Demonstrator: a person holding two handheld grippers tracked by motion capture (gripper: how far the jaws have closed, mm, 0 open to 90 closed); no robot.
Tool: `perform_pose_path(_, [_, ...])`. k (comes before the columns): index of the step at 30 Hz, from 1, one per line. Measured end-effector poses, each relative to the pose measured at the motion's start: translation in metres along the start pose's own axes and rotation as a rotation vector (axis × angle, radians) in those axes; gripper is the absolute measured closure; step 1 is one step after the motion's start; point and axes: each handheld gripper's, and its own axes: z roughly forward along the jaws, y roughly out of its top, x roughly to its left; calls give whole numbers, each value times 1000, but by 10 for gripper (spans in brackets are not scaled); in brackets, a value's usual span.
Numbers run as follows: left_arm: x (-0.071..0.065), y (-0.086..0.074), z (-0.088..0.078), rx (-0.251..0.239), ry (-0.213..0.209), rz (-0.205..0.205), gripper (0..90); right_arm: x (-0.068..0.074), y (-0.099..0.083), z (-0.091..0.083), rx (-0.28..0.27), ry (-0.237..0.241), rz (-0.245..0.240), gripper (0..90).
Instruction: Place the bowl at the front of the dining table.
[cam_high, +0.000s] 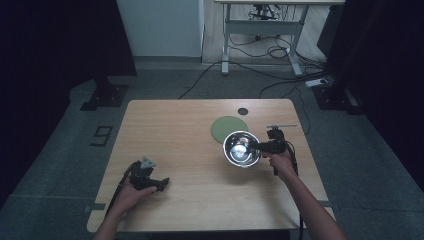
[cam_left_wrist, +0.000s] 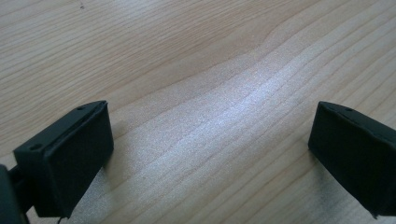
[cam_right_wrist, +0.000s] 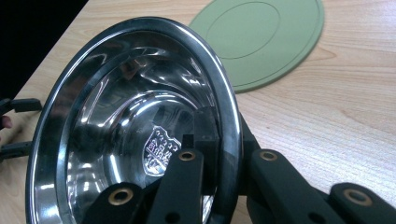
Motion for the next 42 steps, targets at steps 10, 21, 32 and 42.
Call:
perform_pose_path(10, [0, 0, 0, 0, 0, -1, 1, -8, 2, 7, -11, -9, 22, 864])
perform_pose_path(21, [0, 0, 0, 0, 0, -1, 1, -7, 9, 10, -5, -25, 17, 864])
perform_pose_path(32, [0, 0, 0, -1, 0, -1, 1, -7, 12, 14, -14, -30, 19, 864])
perform_pose_path(42, [0, 0, 0, 0, 0, -1, 1, -6, 18, 18, -18, -30, 21, 864])
